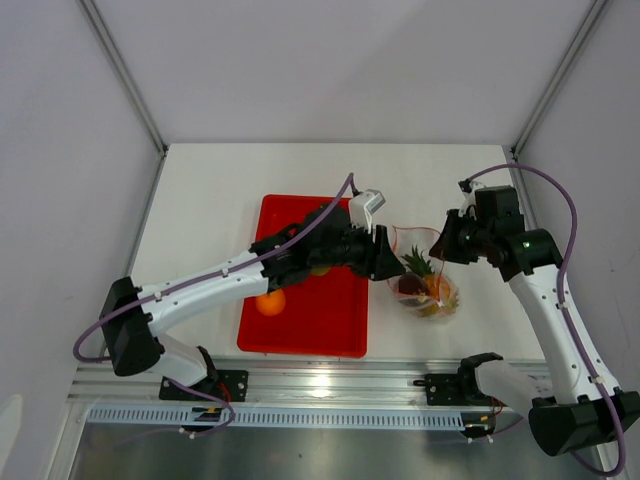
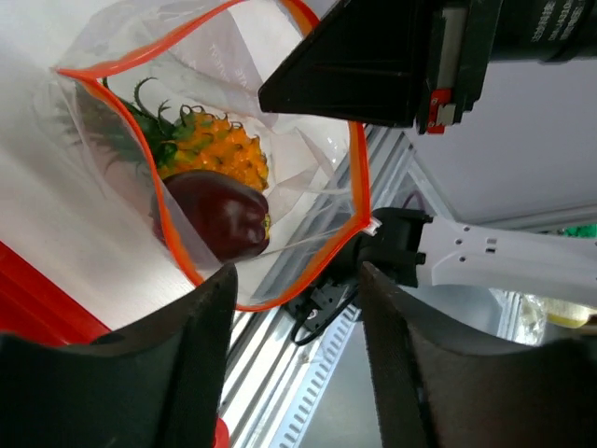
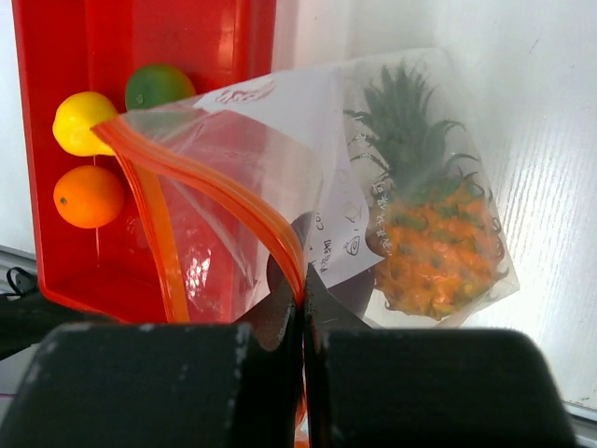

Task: Place the food in the zip-top bag and seal the zipper
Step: Adjust the zipper food storage bag at the center of the board.

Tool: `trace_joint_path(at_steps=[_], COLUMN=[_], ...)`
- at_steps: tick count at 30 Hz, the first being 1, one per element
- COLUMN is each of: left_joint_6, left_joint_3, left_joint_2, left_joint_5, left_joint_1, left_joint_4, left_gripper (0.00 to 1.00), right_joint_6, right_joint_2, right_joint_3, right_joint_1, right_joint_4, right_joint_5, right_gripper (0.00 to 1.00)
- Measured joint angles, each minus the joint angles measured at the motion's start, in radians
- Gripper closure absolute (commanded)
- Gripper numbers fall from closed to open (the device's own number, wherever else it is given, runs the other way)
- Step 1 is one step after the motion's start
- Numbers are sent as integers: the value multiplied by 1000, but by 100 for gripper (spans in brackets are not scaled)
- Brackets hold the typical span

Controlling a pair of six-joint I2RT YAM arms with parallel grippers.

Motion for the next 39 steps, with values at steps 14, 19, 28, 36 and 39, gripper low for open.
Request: trace_joint_path(at_steps=[14,19,28,36,39], left_joint_6=[-27,-43,-53,-113,-132], left_joint_3=[75,87,256,111,16], left_joint_2=[157,193,203,150,154], left_joint_5=[-27,13,137,185,180], left_joint_1=[-33,-33,-36,-59,-59], left_joint_4=[-81,-82,-43,74,78], left_gripper=[53,99,99,100,99], right_joint_6=[9,8,8,39,46], right_joint_2=[-34,-45,-64,-126,-122], right_joint_3=[-8,-8,195,280,138], right_joint_1=[11,10,-6,3,7], right_joint_4=[-14,-31,-166,-185,-142], right_joint_5=[11,53,264,247,238], right_gripper=[100,100,100,100,100])
